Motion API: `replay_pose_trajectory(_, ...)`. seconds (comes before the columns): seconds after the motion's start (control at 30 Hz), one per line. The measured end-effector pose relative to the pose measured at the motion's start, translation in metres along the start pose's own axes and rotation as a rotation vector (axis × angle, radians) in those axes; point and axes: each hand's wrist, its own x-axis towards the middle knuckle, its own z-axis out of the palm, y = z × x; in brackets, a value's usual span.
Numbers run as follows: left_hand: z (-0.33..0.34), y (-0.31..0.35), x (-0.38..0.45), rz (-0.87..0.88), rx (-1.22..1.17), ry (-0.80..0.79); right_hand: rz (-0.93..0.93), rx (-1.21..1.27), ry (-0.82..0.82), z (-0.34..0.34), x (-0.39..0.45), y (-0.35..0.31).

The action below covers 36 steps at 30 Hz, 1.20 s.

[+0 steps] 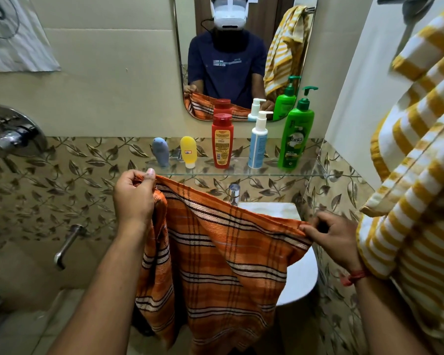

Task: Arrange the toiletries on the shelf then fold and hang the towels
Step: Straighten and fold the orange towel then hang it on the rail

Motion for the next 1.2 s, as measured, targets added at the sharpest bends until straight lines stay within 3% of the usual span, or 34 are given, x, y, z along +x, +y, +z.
replay_pose_trajectory(0.1, 0.001, 0.0, 0.001, -0.002, 0.001, 0.004, -0.032, -0.147, 0.022, 0.003, -0.002, 0.001)
replay_pose_trajectory(0.27, 0.003, -0.004, 0.001, -0.014, 0.008, -0.01, 0.036, 0.136, 0.168, 0.011, 0.007, 0.003)
replay_pose_trajectory(0.37, 0.001, -0.006, 0.002, -0.013, -0.001, 0.007, 0.089, 0.262, 0.125, 0.007, 0.005, 0.001)
replay_pose_trajectory(0.57, 0.0, -0.009, 0.008, -0.058, -0.033, 0.026, -0.054, 0.211, -0.047, 0.0, 0.003, 0.006)
replay_pose_trajectory(0.9, 0.004, -0.01, 0.012, -0.078, -0.049, 0.024, -0.147, -0.131, -0.31, -0.008, 0.005, 0.01)
replay_pose_trajectory(1.07, 0.004, -0.01, 0.016, -0.09, -0.058, 0.046, -0.087, -0.058, -0.29, -0.019, 0.001, 0.01)
replay_pose_trajectory(1.2, 0.006, -0.012, 0.018, -0.095, -0.032, 0.027, -0.079, -0.01, -0.157, -0.017, 0.002, 0.014)
